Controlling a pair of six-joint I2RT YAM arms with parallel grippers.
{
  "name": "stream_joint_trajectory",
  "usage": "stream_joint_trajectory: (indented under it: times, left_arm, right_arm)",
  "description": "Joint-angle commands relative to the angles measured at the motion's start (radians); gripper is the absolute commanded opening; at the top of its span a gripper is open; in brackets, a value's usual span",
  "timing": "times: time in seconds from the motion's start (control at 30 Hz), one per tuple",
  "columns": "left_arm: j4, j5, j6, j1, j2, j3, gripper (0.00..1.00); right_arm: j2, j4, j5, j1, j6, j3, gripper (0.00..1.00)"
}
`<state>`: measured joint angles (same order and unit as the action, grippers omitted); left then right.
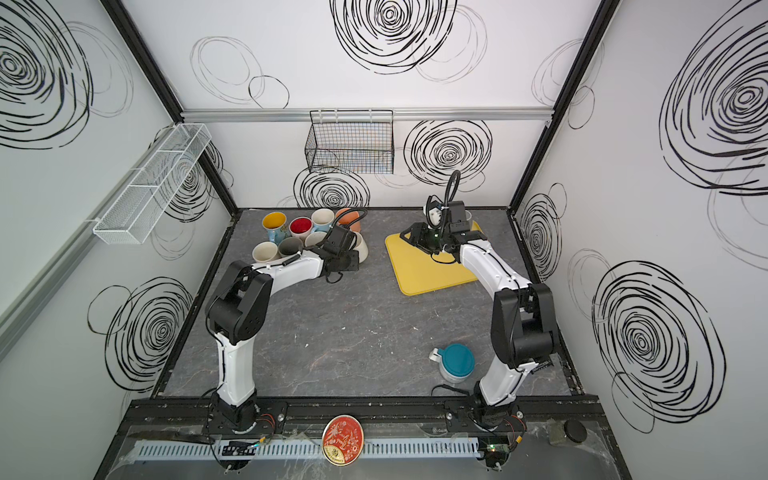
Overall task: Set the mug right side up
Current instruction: 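Set the white ribbed mug down beside the mug cluster with the left gripper, then release the white mug with the left gripper while the right lowers onto the grey mug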
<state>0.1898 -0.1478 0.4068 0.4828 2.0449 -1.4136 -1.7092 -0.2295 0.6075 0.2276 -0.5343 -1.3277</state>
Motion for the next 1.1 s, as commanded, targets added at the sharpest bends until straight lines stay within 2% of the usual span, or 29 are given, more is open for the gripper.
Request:
stream_joint_trajectory:
  times: [0.0, 0.07, 0.13, 0.3, 0.4, 0.53, 0.63, 0.83, 1.07]
  left_arm:
    - [-0.040, -0.062, -0.022, -0.017, 0.005, -0.056, 0.13]
    - [-0.037, -0.072, -0.025, -0.018, 0.005, -0.060, 0.25]
    - [-0.034, -0.070, -0.026, -0.019, 0.005, -0.063, 0.33]
    - [-0.018, -0.060, -0.026, -0.020, -0.003, -0.067, 0.44]
    - [-0.008, -0.060, -0.023, -0.020, -0.018, -0.064, 0.47]
    - [-0.005, -0.053, -0.022, -0.022, -0.050, -0.056, 0.51]
    - [0.010, -0.050, -0.031, -0.025, -0.079, -0.056, 0.56]
    - [0.022, -0.045, -0.049, -0.038, -0.143, -0.051, 0.61]
    - [0.005, -0.008, -0.048, -0.047, -0.187, -0.047, 0.62]
  right_arm:
    - [-0.017, -0.022, -0.003, -0.007, 0.014, -0.036, 0.51]
    - [-0.024, -0.024, -0.003, -0.007, 0.017, -0.041, 0.51]
    - [-0.031, -0.031, -0.003, -0.008, 0.021, -0.048, 0.52]
    - [-0.058, -0.107, -0.048, -0.024, 0.063, -0.100, 0.54]
    - [-0.074, -0.200, -0.173, -0.041, 0.122, -0.163, 0.55]
    - [-0.112, -0.322, -0.467, -0.066, 0.204, -0.270, 0.60]
    - [-0.139, -0.330, -0.607, -0.089, 0.242, -0.319, 0.63]
    - [-0.206, -0.244, -0.692, -0.145, 0.288, -0.378, 0.67]
    - [-0.363, -0.264, -0.693, -0.205, 0.289, -0.566, 0.71]
